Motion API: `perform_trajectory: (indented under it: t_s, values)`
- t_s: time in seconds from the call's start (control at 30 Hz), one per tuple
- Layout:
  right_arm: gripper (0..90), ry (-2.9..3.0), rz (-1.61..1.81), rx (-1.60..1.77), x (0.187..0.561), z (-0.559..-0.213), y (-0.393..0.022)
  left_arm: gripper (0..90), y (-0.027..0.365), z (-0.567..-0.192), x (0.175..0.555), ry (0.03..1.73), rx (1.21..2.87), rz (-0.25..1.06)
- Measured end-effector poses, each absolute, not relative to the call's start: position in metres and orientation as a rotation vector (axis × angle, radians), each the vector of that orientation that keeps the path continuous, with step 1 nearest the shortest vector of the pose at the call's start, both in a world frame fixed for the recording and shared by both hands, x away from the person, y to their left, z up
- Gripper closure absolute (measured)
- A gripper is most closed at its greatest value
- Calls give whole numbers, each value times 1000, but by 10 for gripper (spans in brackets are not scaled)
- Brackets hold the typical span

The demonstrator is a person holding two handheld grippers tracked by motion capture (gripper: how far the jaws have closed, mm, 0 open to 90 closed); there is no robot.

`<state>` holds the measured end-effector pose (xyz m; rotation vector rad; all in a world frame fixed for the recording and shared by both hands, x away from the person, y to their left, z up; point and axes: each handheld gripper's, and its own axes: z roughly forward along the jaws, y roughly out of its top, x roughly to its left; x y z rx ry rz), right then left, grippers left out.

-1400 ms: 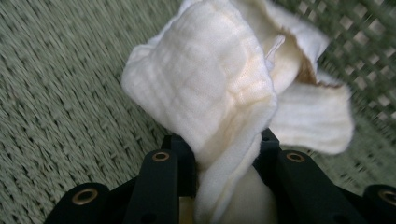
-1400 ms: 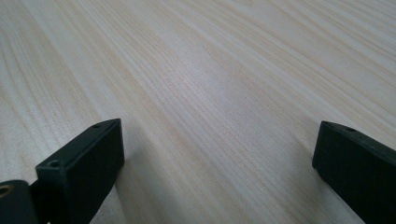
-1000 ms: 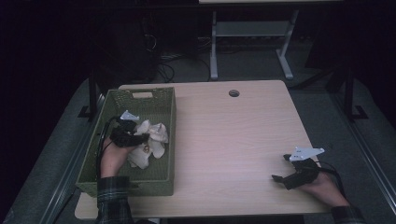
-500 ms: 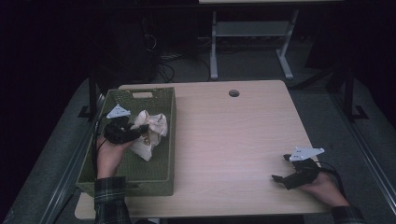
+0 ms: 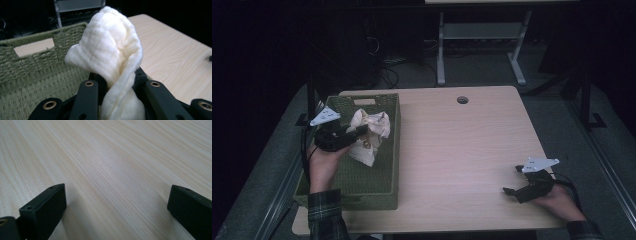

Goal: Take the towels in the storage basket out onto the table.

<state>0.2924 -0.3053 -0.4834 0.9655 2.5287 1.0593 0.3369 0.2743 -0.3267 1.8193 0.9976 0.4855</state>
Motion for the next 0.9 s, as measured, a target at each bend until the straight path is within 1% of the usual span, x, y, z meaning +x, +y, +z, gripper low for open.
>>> perform_trajectory:
  t_s: [0.37, 0.9]
  values:
    - [19, 2528, 1060, 966, 292, -483, -305, 731, 263, -313, 335, 875, 1771, 392]
    - [19, 2528, 1060, 966, 292, -483, -305, 732, 227, -298, 338, 748, 1788, 332]
